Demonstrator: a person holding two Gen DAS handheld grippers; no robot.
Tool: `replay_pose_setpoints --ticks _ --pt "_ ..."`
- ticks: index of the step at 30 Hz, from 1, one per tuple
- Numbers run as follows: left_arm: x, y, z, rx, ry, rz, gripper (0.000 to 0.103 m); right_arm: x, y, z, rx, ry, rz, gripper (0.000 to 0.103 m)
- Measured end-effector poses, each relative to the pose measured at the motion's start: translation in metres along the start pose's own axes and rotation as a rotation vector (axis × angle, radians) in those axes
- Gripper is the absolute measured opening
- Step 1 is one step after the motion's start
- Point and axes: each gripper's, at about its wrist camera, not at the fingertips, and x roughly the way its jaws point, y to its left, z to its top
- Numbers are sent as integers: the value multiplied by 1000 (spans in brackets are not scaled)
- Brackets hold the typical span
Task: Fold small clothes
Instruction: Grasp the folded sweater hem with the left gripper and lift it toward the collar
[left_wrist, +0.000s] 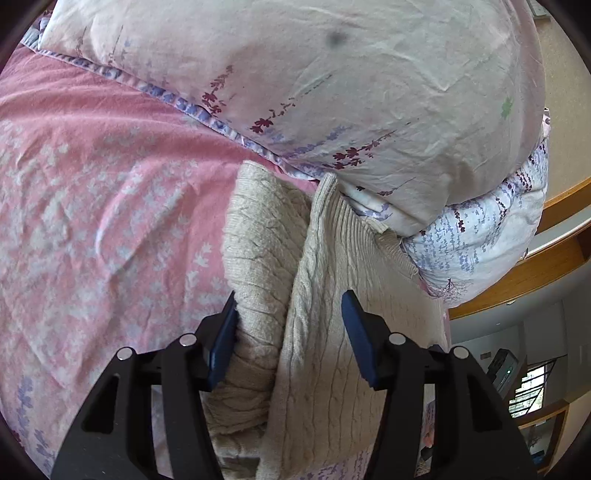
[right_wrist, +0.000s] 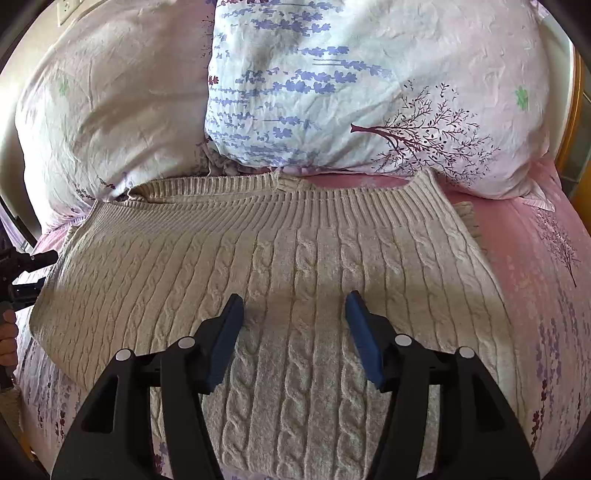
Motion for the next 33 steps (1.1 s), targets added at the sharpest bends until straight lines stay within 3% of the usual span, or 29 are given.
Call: replay_pose_setpoints --ticks 4,6,7,10,16,22,30,33 --pt "6 -3 0 -31 0 -12 51 0 2 -1 -6 -3 -2 62" --pt "12 -6 0 -40 4 -1 43 -1 2 -1 -3 -1 0 62" --pt "15 -8 0 -48 10 8 32 -1 2 -1 -2 -1 3 62" --pt "20 -11 -1 -71 8 7 26 -6 0 -2 7 -1 18 62" --pt "6 -33 0 -103 -28 -110 23 -22 -11 -2 38 -31 58 62" --pt "10 -85 -7 -100 -36 -264 22 -32 -25 -1 84 -43 155 62" --pt "73 -184 -36 -35 55 -420 21 -50 -68 -3 215 -48 348 62" --pt "109 -217 -53 -16 108 -471 21 -54 -95 -5 304 -38 449 68"
